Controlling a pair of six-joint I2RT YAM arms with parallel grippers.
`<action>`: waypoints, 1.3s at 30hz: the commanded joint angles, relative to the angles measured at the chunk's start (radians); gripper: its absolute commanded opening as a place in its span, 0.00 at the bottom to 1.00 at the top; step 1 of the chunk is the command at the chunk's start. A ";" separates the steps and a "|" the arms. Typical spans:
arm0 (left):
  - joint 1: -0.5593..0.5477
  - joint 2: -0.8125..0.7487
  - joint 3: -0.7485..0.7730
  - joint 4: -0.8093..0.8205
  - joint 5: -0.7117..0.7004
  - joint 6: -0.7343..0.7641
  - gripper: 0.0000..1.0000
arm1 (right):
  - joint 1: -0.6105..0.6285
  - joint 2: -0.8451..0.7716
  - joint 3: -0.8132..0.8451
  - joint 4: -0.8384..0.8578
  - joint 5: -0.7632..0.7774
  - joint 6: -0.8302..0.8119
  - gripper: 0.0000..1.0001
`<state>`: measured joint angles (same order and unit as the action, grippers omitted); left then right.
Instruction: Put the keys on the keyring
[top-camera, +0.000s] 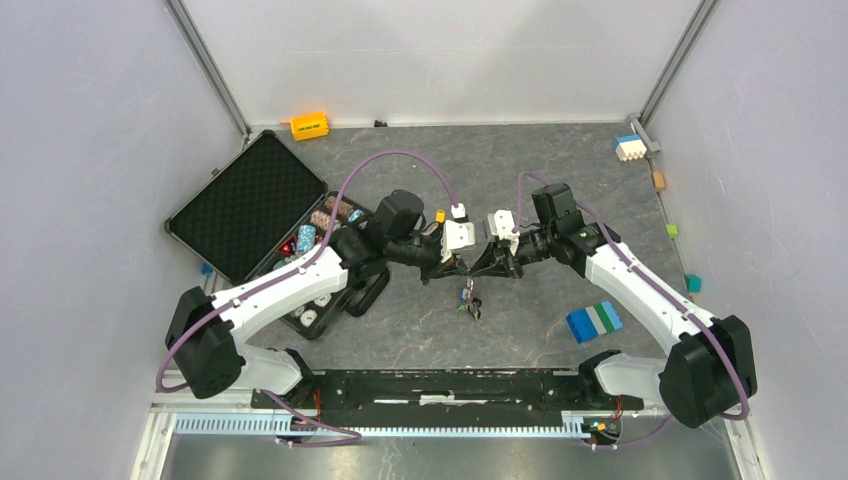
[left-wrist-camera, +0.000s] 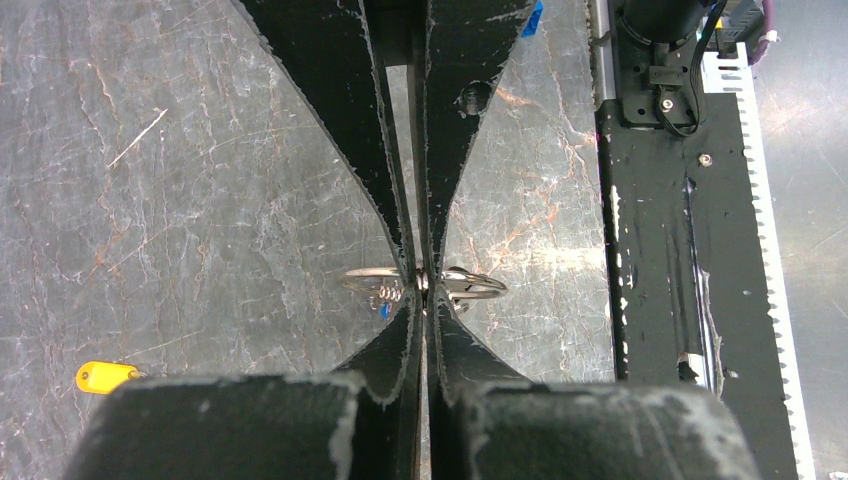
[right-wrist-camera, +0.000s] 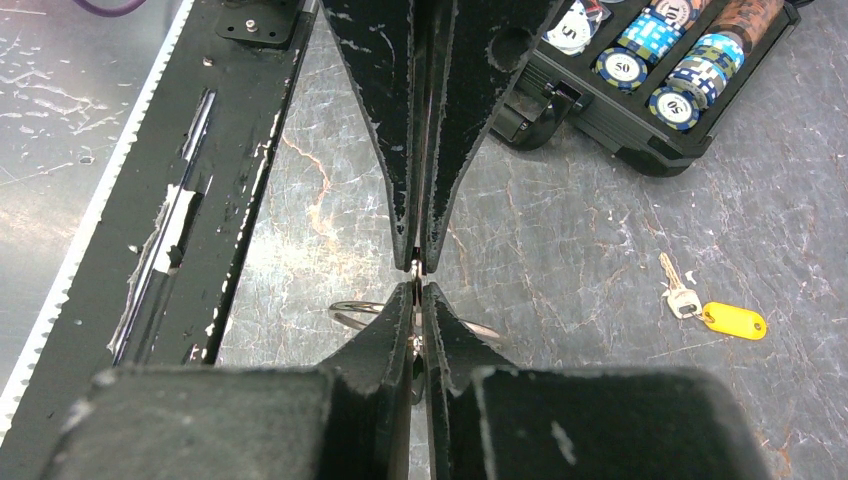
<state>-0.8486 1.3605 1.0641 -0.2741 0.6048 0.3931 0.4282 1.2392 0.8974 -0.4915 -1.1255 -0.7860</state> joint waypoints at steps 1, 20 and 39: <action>-0.004 -0.005 0.014 0.044 0.035 -0.013 0.02 | 0.003 -0.005 0.038 0.020 -0.032 -0.002 0.10; -0.004 -0.008 0.014 0.043 0.035 -0.016 0.02 | 0.004 -0.012 0.038 0.011 -0.047 -0.015 0.13; -0.004 -0.041 0.002 0.055 0.023 0.008 0.30 | 0.004 -0.065 -0.015 0.127 0.053 0.045 0.00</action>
<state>-0.8486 1.3605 1.0626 -0.2646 0.6037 0.3935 0.4313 1.2205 0.8909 -0.4603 -1.1046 -0.7734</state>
